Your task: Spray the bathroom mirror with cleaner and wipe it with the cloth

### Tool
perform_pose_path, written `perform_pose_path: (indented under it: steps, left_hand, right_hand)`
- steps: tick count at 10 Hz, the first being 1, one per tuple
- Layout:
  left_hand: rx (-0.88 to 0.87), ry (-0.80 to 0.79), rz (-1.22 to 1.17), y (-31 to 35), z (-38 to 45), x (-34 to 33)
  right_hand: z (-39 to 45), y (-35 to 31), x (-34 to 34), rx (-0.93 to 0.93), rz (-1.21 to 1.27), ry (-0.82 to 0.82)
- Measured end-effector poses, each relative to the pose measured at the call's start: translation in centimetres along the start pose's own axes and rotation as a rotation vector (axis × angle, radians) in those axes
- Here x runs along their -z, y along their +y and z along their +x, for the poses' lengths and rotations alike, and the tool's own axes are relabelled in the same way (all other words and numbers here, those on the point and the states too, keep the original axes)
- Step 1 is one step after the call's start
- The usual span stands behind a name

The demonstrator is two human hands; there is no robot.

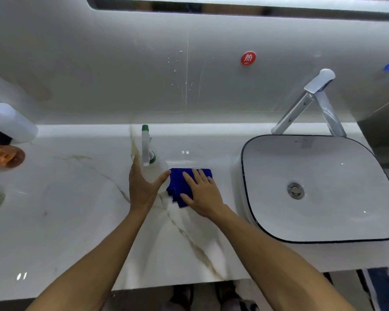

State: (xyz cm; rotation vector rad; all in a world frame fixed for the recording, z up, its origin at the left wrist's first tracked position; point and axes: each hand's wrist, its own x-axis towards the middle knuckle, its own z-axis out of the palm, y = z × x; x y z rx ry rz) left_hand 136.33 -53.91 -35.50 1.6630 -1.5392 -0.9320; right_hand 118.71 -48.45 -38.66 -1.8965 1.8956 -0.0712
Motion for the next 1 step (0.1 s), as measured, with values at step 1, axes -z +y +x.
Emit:
perform_pose_path:
  steps: [1]
  left_hand:
    - [-0.004, 0.149, -0.068, 0.14, -2.12, 0.26]
  right_hand:
    - [-1.77, 0.43, 2.39, 0.022, 0.027, 0.185]
